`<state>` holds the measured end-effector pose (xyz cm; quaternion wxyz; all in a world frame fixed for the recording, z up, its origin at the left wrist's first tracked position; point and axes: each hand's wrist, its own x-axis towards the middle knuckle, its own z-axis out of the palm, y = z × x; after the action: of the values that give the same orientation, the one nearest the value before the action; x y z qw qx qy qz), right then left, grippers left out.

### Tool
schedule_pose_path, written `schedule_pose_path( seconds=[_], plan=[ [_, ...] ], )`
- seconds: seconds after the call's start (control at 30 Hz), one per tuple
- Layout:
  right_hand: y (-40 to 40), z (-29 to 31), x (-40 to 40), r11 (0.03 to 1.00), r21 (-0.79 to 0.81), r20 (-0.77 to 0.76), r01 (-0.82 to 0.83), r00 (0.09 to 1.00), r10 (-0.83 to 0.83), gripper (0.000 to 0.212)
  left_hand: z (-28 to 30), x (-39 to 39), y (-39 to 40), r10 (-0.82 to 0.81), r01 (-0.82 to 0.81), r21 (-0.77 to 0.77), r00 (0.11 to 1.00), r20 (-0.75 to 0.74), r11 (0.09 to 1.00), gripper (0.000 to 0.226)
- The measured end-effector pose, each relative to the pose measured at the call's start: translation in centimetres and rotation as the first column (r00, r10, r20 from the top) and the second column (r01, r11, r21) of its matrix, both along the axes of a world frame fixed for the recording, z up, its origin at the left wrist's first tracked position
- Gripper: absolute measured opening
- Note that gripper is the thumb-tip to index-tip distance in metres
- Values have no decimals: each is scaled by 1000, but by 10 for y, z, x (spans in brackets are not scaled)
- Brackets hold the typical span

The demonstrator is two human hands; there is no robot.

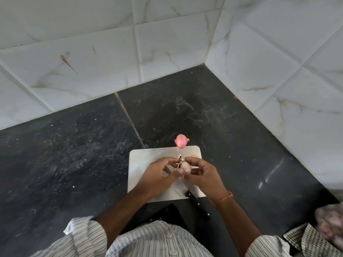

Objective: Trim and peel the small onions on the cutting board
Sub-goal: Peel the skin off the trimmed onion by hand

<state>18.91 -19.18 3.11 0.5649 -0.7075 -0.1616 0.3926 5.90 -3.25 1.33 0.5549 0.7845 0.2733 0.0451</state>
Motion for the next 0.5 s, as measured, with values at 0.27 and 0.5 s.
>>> schedule_pose_path(
  seconds=[0.27, 0.5],
  plan=[
    [9, 6, -11, 997, -29, 259, -78, 962, 83, 63, -1, -19, 0, 28, -23, -46, 993, 112, 999, 26],
    [9, 12, -14, 992, -39, 376, -122, 918, 127, 60, -1, -28, -1, 17, -18, 1, 981, 195, 1000, 36]
  ],
)
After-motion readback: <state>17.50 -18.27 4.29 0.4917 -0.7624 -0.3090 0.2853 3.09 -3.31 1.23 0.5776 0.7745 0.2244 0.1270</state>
